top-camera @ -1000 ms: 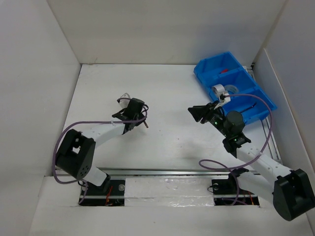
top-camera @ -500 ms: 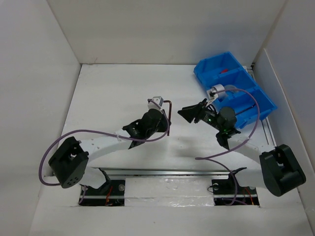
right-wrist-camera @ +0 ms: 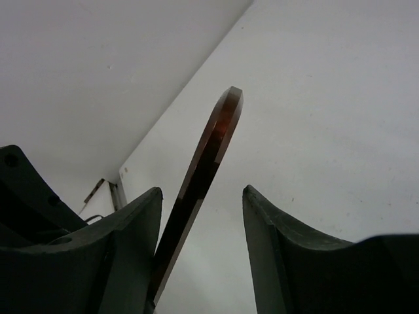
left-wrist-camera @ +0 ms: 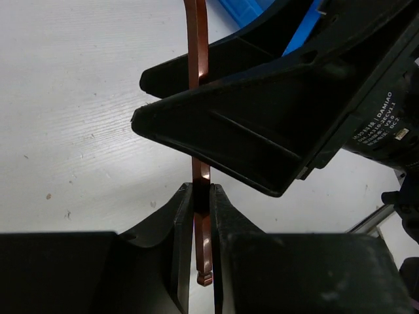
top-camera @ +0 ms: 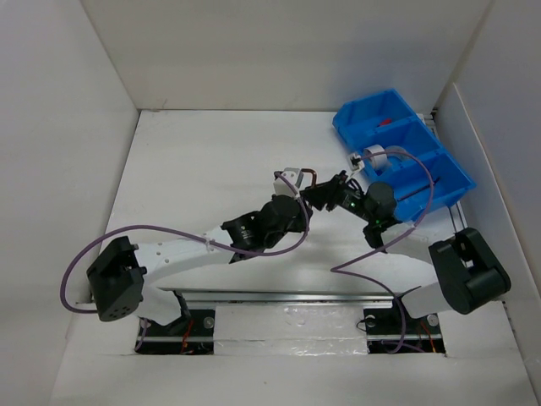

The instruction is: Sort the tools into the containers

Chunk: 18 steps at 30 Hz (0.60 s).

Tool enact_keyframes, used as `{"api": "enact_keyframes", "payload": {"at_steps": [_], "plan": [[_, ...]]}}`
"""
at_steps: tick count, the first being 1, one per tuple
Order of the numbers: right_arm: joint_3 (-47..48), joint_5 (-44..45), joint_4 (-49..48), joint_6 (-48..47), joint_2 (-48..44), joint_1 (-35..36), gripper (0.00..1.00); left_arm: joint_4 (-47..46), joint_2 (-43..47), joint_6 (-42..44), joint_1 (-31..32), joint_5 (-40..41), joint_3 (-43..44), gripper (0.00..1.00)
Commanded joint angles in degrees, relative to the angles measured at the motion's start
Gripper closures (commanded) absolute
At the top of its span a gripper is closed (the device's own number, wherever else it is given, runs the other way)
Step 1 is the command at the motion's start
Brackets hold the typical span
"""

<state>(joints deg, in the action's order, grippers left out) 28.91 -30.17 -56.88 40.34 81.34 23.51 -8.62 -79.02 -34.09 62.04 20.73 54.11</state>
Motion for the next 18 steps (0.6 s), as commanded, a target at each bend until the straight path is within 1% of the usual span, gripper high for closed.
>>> {"api": "enact_keyframes", "payload": {"at_steps": [1,2,3,5,6,8,9,10,11,12,13,14,15,16,17,18], "plan": [[2.6,1.4,-4.6,-0.5,0.9,1.2,0.45,-2.1,-0.2,1.0,0.4,3.6,2.9,1.00],[2.7,1.5,-4.6,-0.6,1.4,1.2,0.50,-2.2,-0.3,1.0,0.4,3.6,2.8,1.00],[2.8,2.0,-4.6,-0.7,1.7,1.2,0.65,-2.3,-0.3,1.0,0.4,3.6,2.5,1.00],[2.9,2.6,-4.8,-0.7,2.4,1.7,0.83,-2.8,-0.3,1.0,0.4,3.7,2.3,1.00],[2.8,3.5,-5.1,-0.7,2.6,1.7,0.95,-2.8,-0.3,1.0,0.4,3.6,2.2,1.00],[2.8,4.2,-5.6,-1.0,2.9,2.2,0.99,-1.8,-0.7,1.0,0.4,2.9,2.5,1.00],[2.7,5.0,-6.0,-0.8,3.2,2.2,1.00,-2.2,-0.8,0.9,0.4,1.4,2.3,0.97],[2.5,5.6,-7.4,-0.6,3.2,2.8,1.00,-2.6,-0.6,1.2,-0.4,0.6,2.0,0.89],[2.1,6.4,-8.1,-0.2,3.1,2.8,1.00,-3.1,-0.3,1.5,-0.4,0.4,1.6,0.72],[2.2,8.0,-8.6,-0.2,3.0,3.3,1.00,-4.5,-0.1,1.7,-0.4,-0.3,0.3,0.64],[2.7,8.7,-7.7,0.0,2.9,3.3,1.00,-5.6,1.1,2.3,-0.4,-0.9,-0.5,0.53],[3.3,9.5,-6.6,-0.4,2.6,3.3,1.00,-6.5,1.9,2.5,-0.4,-1.3,-1.5,0.20],[4.0,10.7,-4.9,-0.7,2.1,1.3,1.00,-8.4,2.6,2.7,-0.4,-1.8,-3.5,0.04],[5.0,11.6,-2.2,-0.8,0.4,0.1,1.00,-8.8,4.2,2.6,-0.4,-1.8,-4.3,0.01],[5.0,12.5,-1.2,-0.7,-0.7,-1.6,1.00,-8.5,4.9,1.8,-0.4,-1.6,-4.7,0.01],[4.5,14.5,0.6,-0.5,-3.4,-5.5,1.00,-7.6,6.6,1.3,-1.0,-1.4,-5.7,0.01]]}}
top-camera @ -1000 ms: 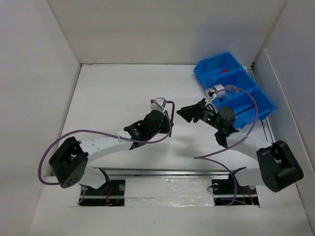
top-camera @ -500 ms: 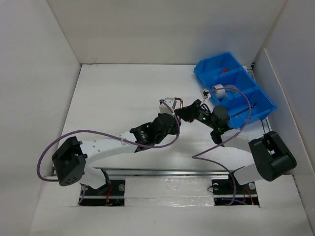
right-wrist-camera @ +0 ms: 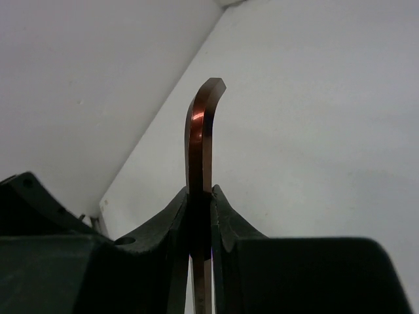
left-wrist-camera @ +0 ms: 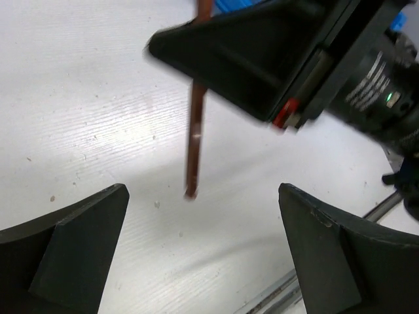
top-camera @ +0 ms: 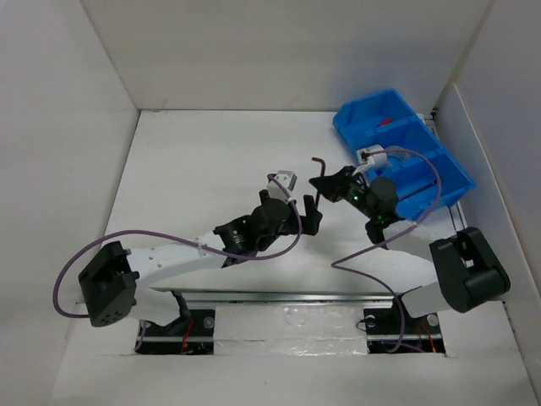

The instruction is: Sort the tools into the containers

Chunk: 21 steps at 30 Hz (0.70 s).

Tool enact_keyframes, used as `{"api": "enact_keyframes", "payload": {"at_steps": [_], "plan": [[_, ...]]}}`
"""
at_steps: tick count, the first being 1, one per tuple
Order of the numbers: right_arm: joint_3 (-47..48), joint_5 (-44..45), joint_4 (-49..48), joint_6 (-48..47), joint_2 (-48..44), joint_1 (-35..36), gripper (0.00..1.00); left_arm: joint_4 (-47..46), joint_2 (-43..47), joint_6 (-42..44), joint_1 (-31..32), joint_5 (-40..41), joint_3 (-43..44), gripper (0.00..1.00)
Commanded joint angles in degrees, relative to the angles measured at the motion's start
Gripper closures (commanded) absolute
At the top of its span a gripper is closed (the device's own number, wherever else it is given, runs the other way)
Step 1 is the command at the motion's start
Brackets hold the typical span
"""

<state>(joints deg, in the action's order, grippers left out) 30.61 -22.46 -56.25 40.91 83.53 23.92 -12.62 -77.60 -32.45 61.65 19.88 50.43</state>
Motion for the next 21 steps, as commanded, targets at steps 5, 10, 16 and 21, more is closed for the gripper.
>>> {"api": "enact_keyframes", "payload": {"at_steps": [5,10,16,21], "plan": [[3.5,14.7,12.5,-1.5,-13.5,-18.5,1.00,-3.7,10.2,-1.3,-0.6,1.6,-6.7,0.01],[6.3,16.1,19.9,-2.7,-13.7,-28.2,1.00,-3.2,12.9,-2.9,-1.1,4.1,-9.7,0.01],[8.3,12.1,22.1,-2.3,-9.1,-39.7,1.00,-3.6,16.2,-3.6,-1.7,6.5,-11.9,0.01],[7.8,9.2,20.5,-1.6,-5.3,-46.1,1.00,-3.5,18.3,-3.4,-1.7,8.9,-12.1,0.01]]}}
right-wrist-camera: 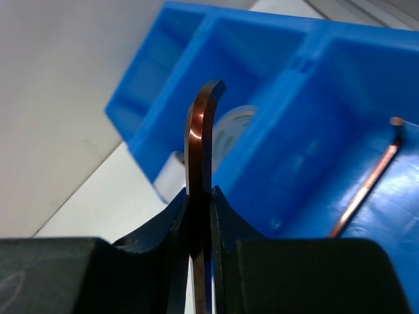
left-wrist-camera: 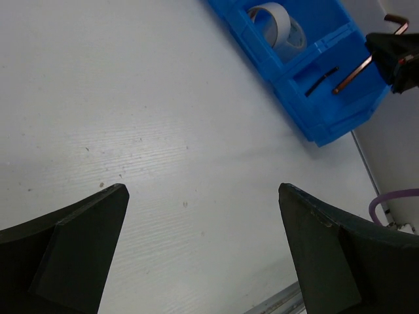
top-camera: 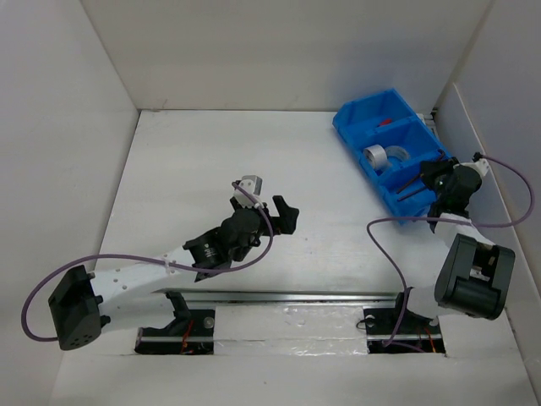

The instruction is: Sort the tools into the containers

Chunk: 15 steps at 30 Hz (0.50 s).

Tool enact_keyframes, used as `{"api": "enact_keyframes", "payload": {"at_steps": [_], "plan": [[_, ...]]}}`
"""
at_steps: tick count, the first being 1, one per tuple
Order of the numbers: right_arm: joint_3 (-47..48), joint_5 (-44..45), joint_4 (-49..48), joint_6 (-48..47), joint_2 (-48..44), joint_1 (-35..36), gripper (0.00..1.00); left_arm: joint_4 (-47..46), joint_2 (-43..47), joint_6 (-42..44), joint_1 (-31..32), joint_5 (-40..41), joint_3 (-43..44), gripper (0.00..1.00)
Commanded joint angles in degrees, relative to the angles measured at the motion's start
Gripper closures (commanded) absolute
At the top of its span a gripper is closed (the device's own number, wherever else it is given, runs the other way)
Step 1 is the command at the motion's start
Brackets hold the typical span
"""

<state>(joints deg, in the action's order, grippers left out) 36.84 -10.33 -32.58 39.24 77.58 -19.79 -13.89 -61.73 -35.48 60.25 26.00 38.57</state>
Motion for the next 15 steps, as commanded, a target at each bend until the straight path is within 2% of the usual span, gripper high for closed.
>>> {"api": "enact_keyframes", "payload": {"at_steps": [1,11,14,15], "plan": [[1.5,-3.5,-4.7,0.4,1.2,-2.4,1.00,-2.2,2.8,-0.3,-0.3,2.8,-0.2,0.01],[4.0,-2.6,-3.5,2.0,7.5,-3.0,0.99,-0.1,0.7,-1.7,-0.3,2.7,1.8,0.01],[5.4,-2.4,-3.1,2.9,9.7,-3.0,0.91,0.9,1.4,-2.1,-0.3,2.7,2.0,0.01],[5.8,-1.8,-2.8,3.5,10.1,-3.5,0.85,1.2,1.7,-2.3,-0.3,2.8,2.0,0.01]]}}
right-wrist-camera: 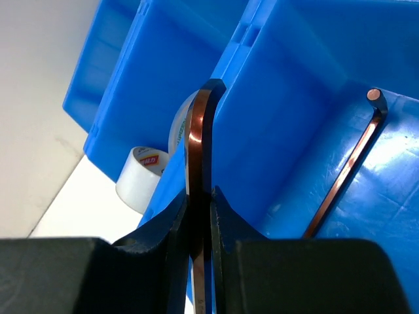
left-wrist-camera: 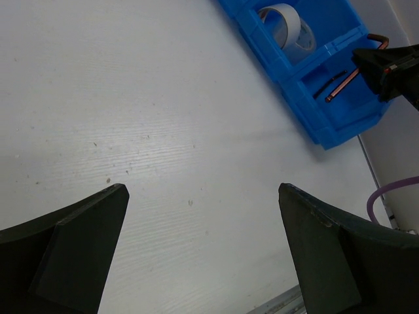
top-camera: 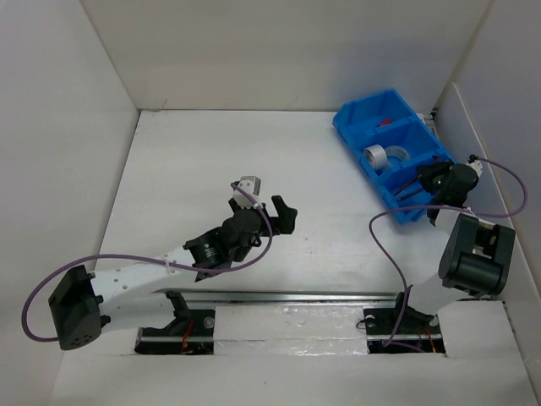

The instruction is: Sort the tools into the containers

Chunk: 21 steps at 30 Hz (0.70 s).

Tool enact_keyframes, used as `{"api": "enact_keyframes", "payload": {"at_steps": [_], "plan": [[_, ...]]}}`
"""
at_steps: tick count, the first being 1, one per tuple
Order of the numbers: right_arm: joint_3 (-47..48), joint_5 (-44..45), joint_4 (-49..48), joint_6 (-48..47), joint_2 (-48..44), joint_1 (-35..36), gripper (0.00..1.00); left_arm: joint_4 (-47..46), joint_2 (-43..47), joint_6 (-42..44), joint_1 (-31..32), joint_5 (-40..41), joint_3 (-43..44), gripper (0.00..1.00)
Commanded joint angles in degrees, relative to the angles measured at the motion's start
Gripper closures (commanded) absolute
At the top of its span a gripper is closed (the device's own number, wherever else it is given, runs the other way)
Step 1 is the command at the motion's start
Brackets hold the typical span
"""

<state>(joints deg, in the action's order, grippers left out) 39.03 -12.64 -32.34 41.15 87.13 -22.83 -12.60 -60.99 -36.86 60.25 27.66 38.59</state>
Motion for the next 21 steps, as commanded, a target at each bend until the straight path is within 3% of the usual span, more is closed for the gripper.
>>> {"api": "enact_keyframes", "payload": {"at_steps": [1,6,16,21], "plan": [[4.4,1.0,-2.4,1.7,1.1,-0.5,0.82,0.1,1.7,-0.9,-0.3,1.3,1.8,0.01],[5.6,1.6,0.1,1.9,0.7,-0.5,0.63,0.5,3.4,-1.4,-0.3,1.8,1.2,0.01],[4.6,5.4,5.3,0.8,-7.6,-0.5,0.47,1.2,3.9,-1.9,-0.3,1.6,1.1,0.01],[3.0,5.3,6.0,-0.4,-13.6,0.1,0.43,2.1,4.0,-1.7,-0.3,1.3,1.3,0.01]]}}
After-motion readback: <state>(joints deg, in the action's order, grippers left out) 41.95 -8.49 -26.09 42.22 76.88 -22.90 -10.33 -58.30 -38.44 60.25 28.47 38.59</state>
